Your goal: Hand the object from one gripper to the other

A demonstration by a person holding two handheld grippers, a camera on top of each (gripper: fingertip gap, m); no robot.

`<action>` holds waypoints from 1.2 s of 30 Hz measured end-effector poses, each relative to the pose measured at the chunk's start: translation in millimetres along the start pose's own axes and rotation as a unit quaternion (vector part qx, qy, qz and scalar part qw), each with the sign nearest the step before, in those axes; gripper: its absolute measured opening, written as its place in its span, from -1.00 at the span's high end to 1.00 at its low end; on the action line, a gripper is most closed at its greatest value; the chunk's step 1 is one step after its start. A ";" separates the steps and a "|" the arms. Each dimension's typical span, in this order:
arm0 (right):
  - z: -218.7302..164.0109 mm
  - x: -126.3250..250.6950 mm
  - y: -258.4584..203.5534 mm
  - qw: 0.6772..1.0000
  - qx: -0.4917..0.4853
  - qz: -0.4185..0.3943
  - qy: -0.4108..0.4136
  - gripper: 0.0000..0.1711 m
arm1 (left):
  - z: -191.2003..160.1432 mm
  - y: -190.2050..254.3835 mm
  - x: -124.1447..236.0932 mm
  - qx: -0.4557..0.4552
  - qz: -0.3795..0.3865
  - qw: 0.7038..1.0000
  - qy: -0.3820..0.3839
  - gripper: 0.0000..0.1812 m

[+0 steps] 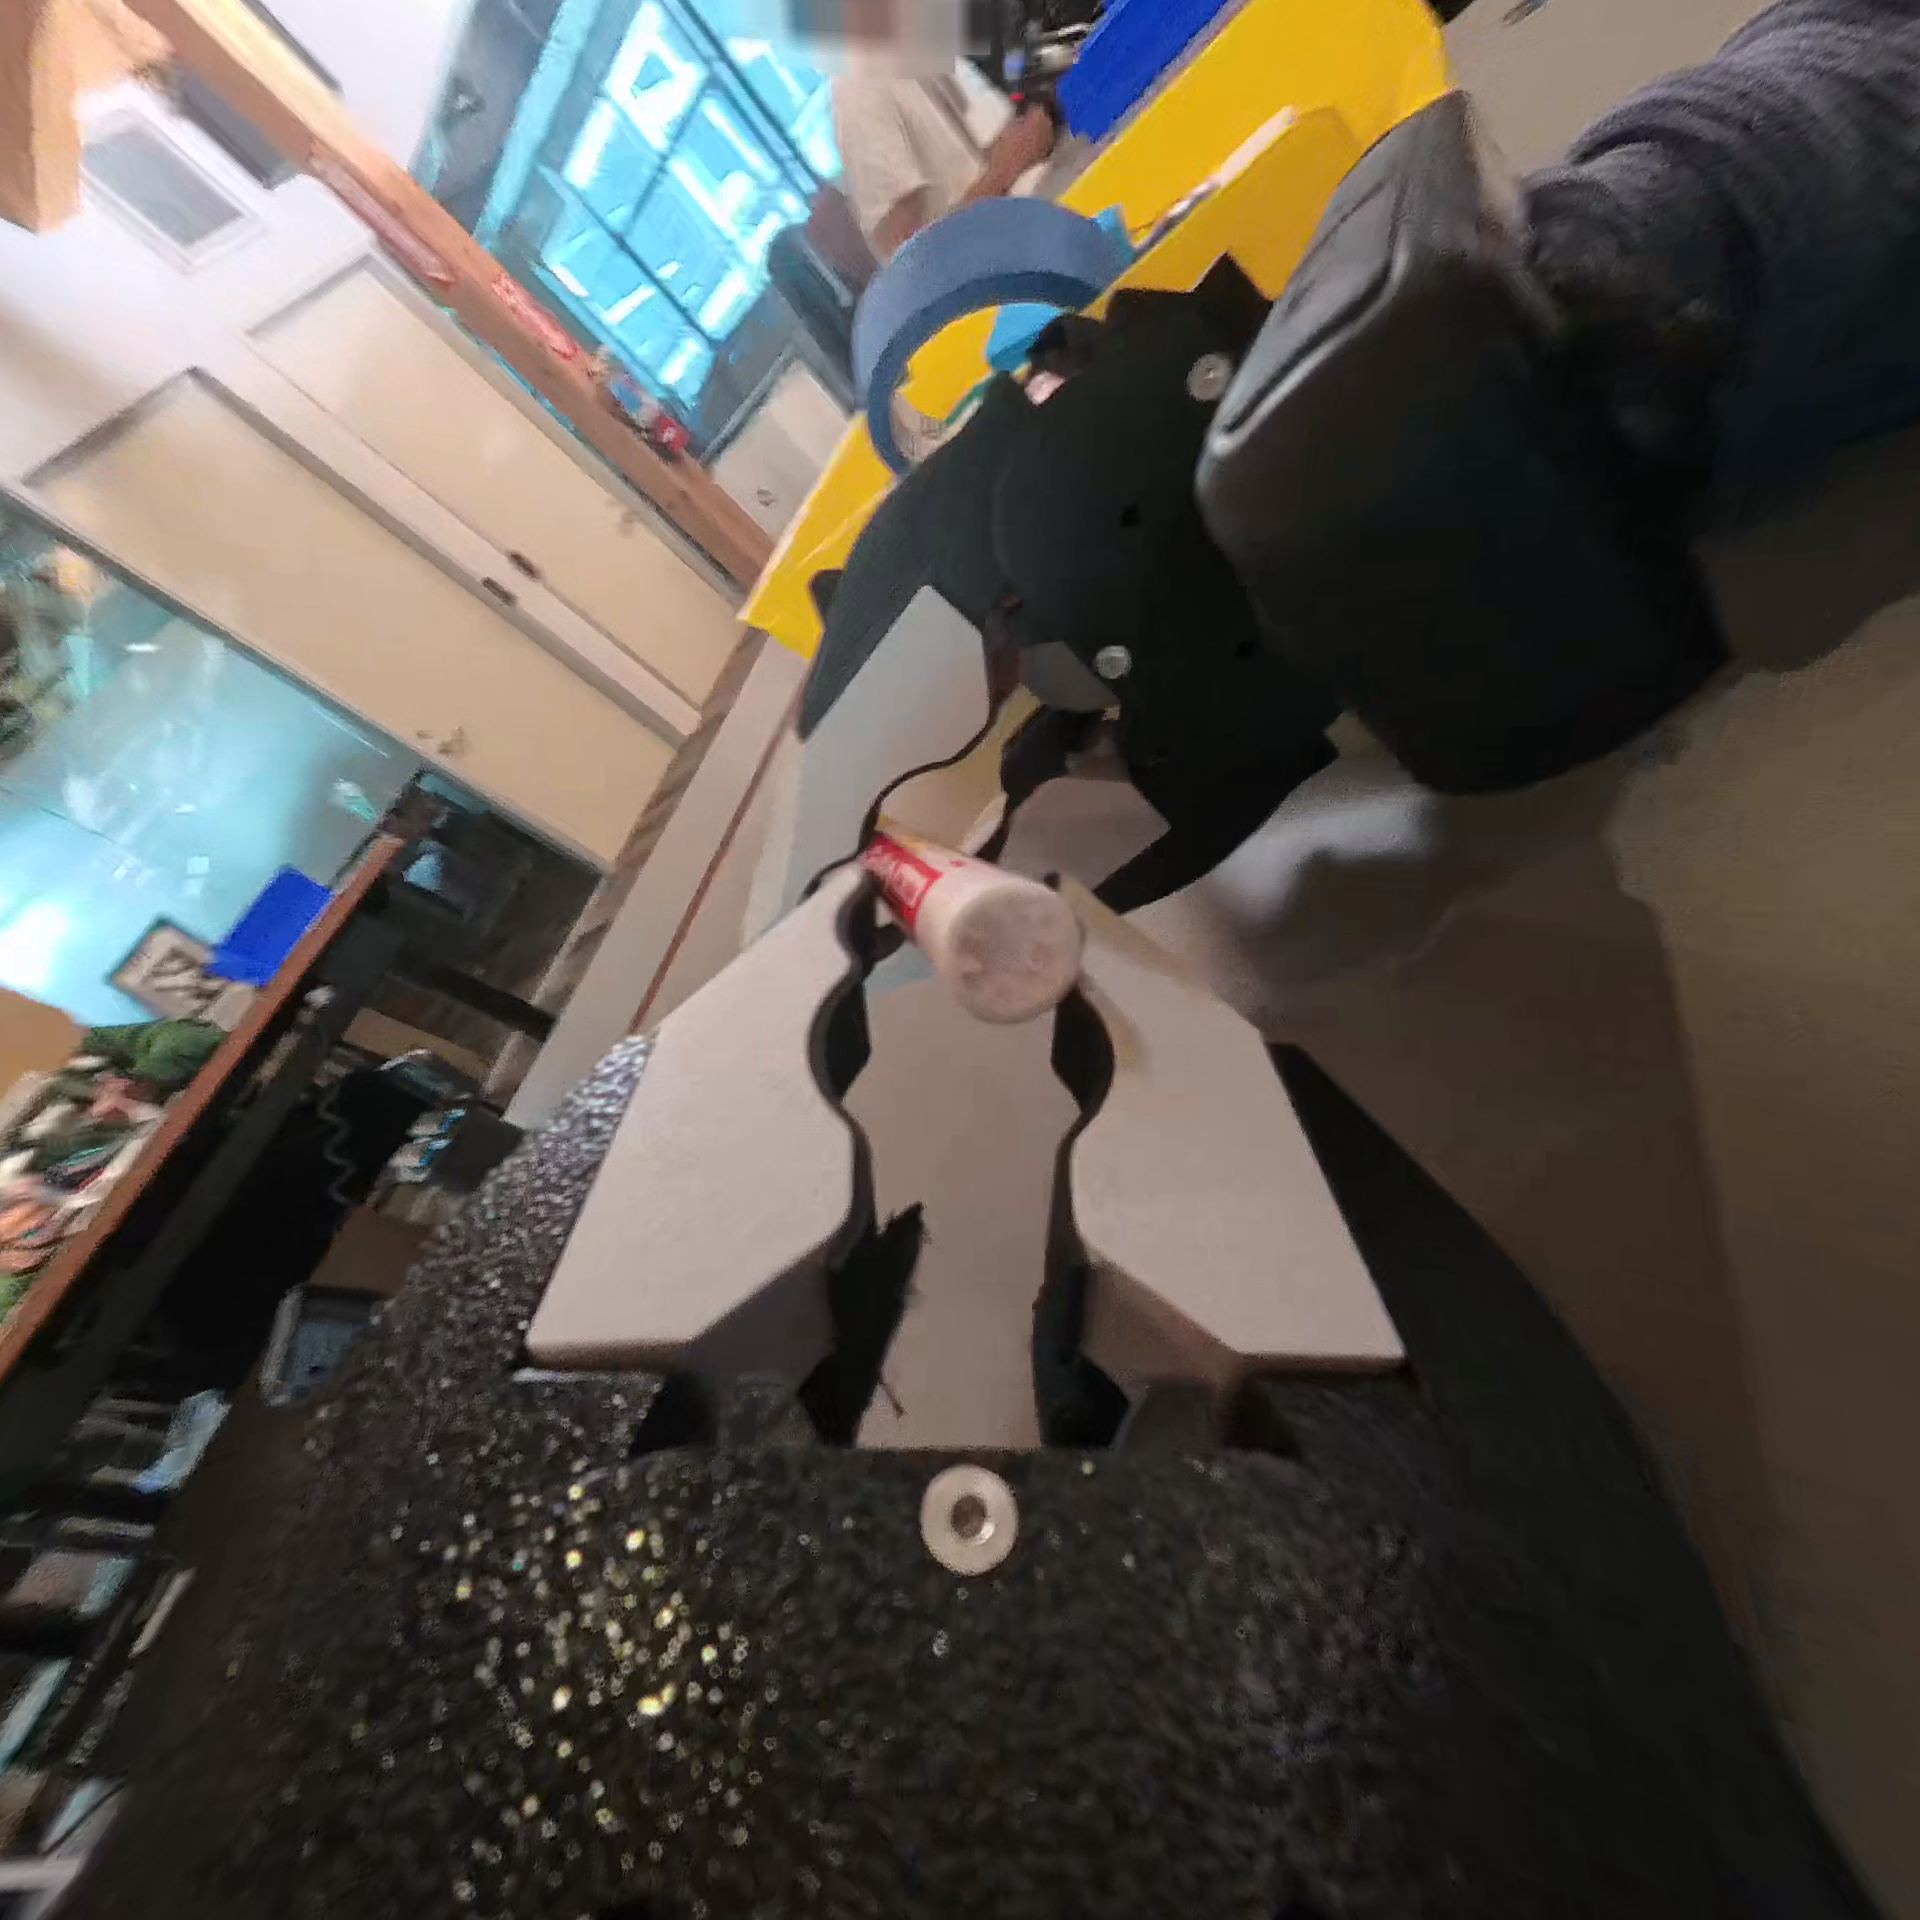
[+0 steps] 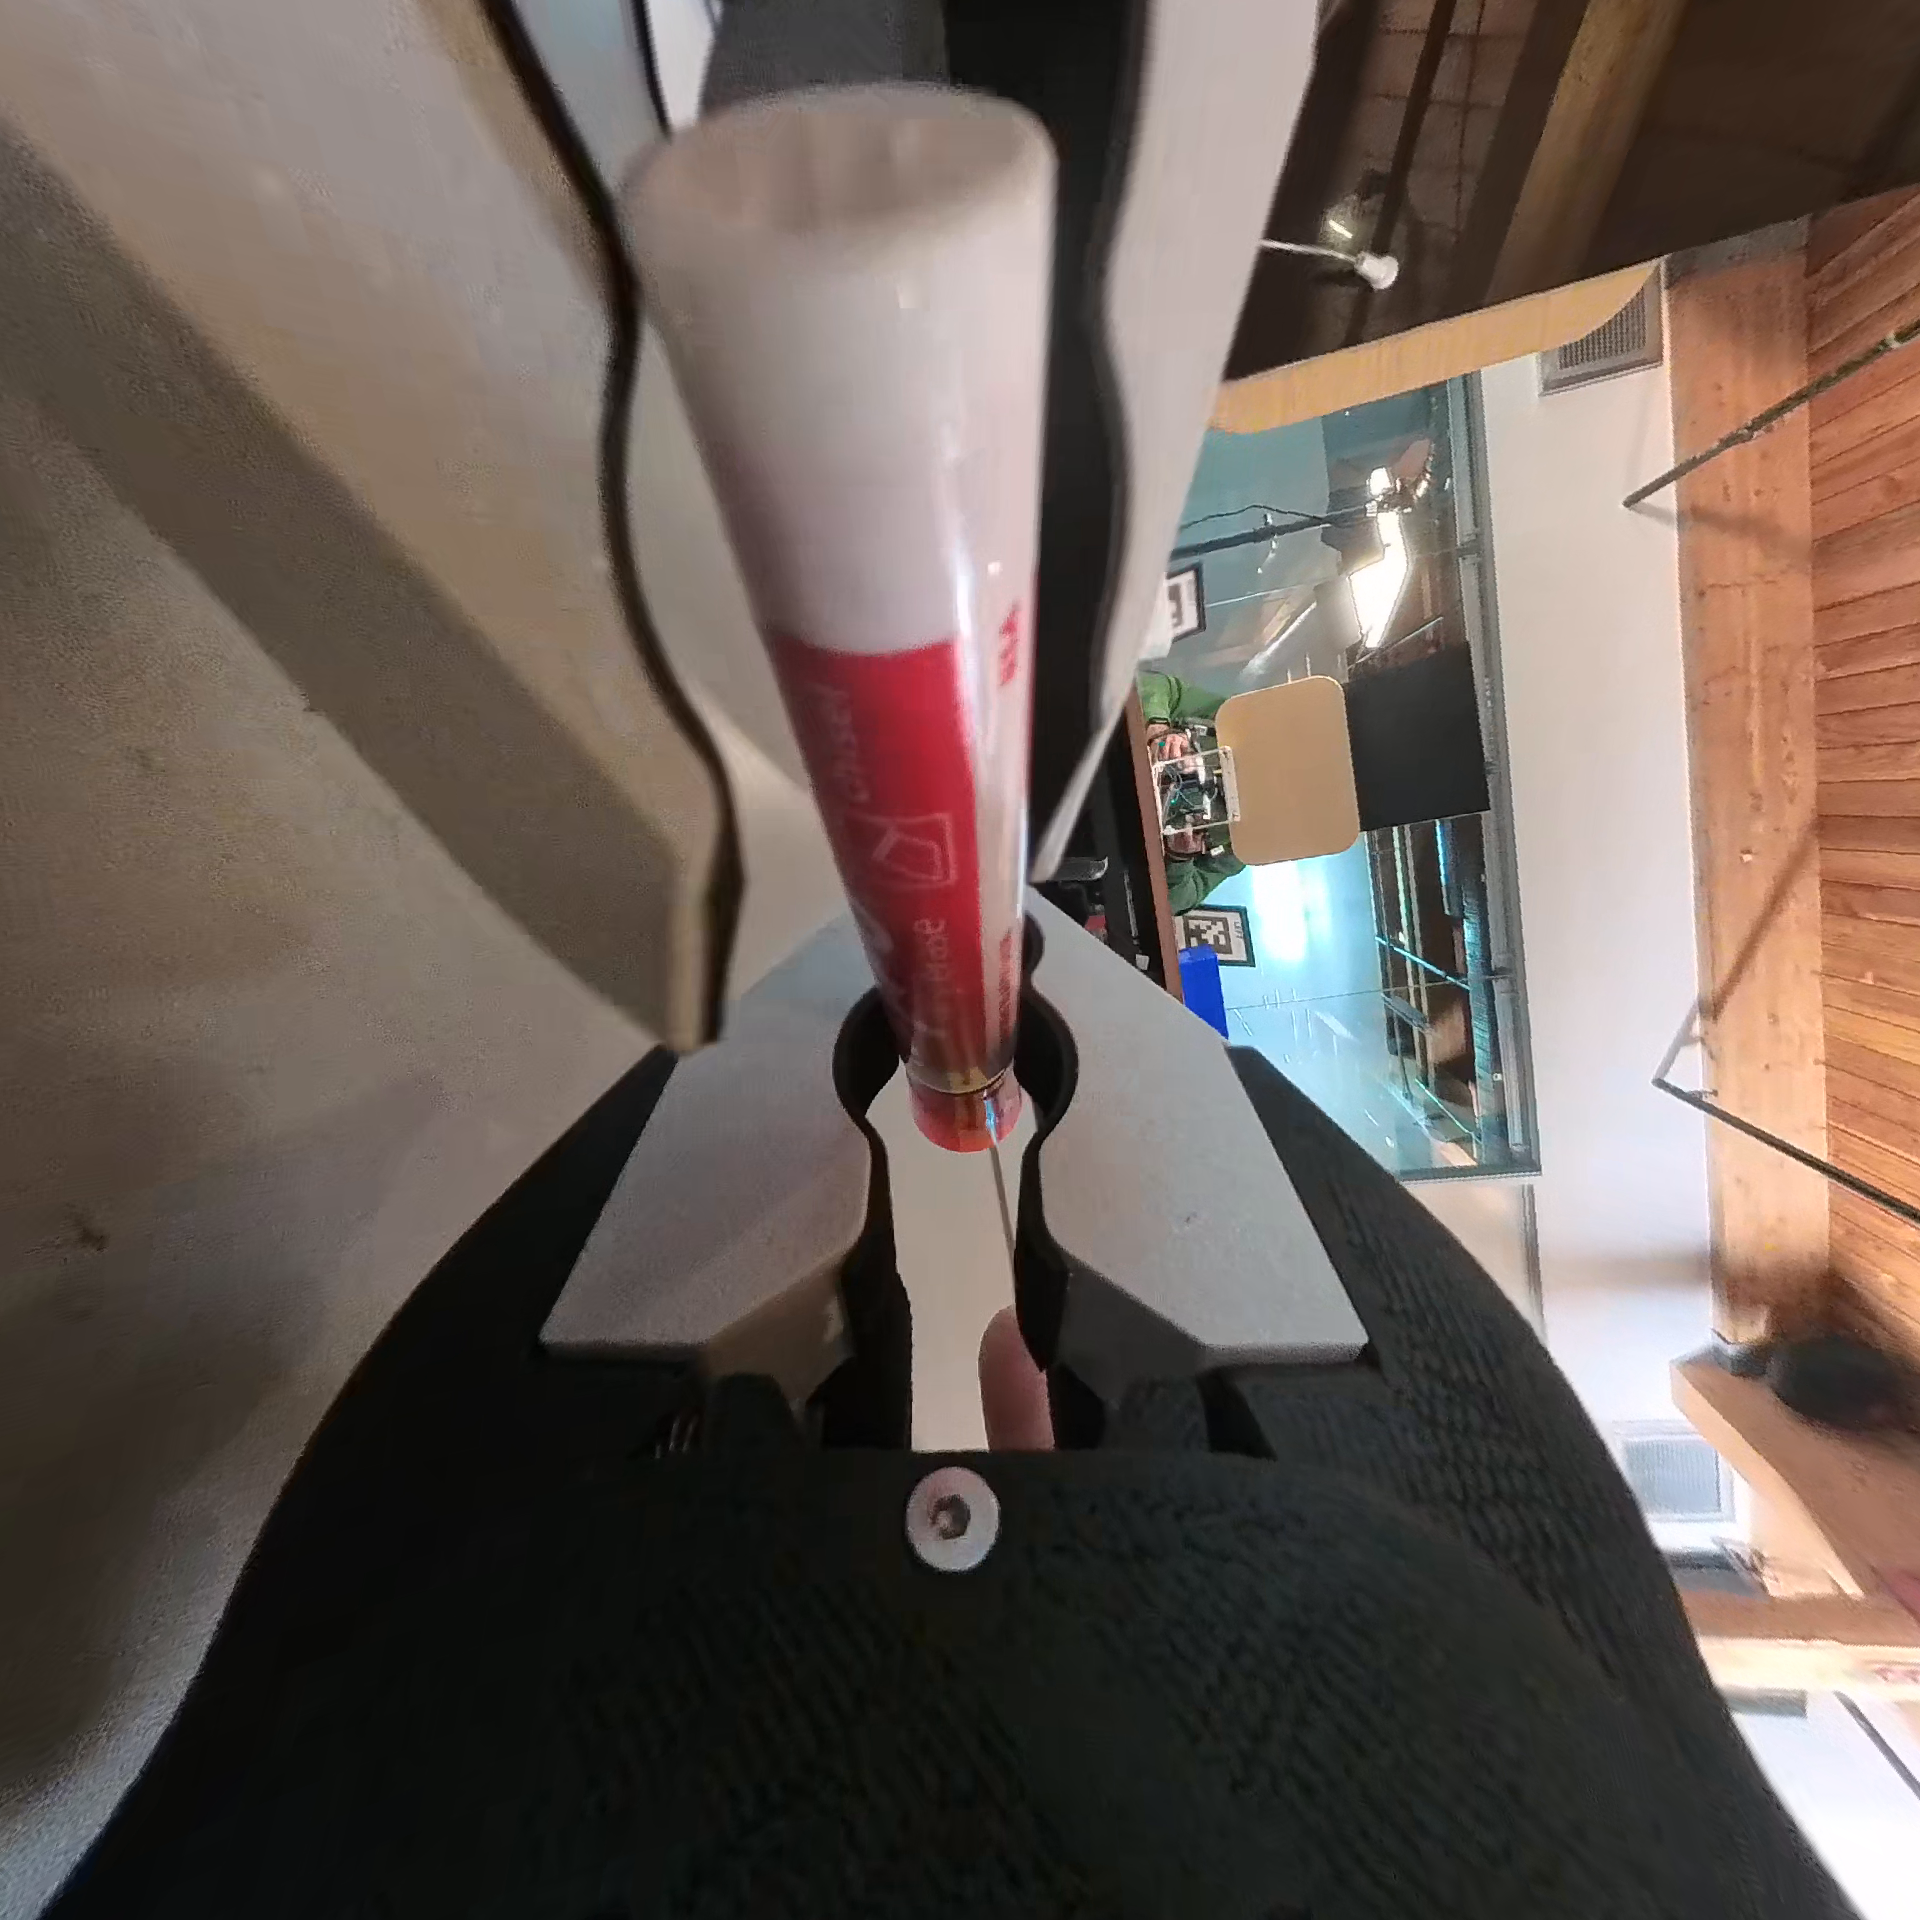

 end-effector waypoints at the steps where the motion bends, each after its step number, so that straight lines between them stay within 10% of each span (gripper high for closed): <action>1: 0.4 0.3 0.0 1.000 -0.006 0.004 0.003 0.84 | 0.2 -3.1 0.6 -0.009 0.022 1.000 0.000 0.78; 10: 4.4 7.5 16.3 0.996 -0.041 -0.066 0.046 0.84 | 8.1 -20.9 7.3 0.162 0.008 0.984 0.073 0.81; 18: 14.2 22.7 38.2 0.969 -0.177 -0.111 0.134 0.13 | -0.1 -49.6 23.5 0.466 -0.078 0.842 0.259 0.82; 23: 20.4 38.5 51.5 0.860 -0.409 0.036 0.304 0.05 | -4.1 -55.6 29.0 0.548 -0.166 0.749 0.332 0.82; 29: 18.1 45.8 60.8 0.659 -0.605 0.161 0.416 0.58 | -1.2 -45.6 22.2 0.554 -0.210 0.736 0.329 0.82; 36: 14.8 40.6 62.9 0.634 -0.641 0.197 0.386 0.81 | -6.7 -46.6 17.8 0.569 -0.177 0.740 0.312 0.67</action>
Point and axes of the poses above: each gripper's, where its closed fingertips meet, x back along the fingers, z out of its top, y = z × x across the jaws, the point moved 7 cm from there along x, back along the fingers, and after that the axes turned 3 degrees about x, right-handed, at the moved point
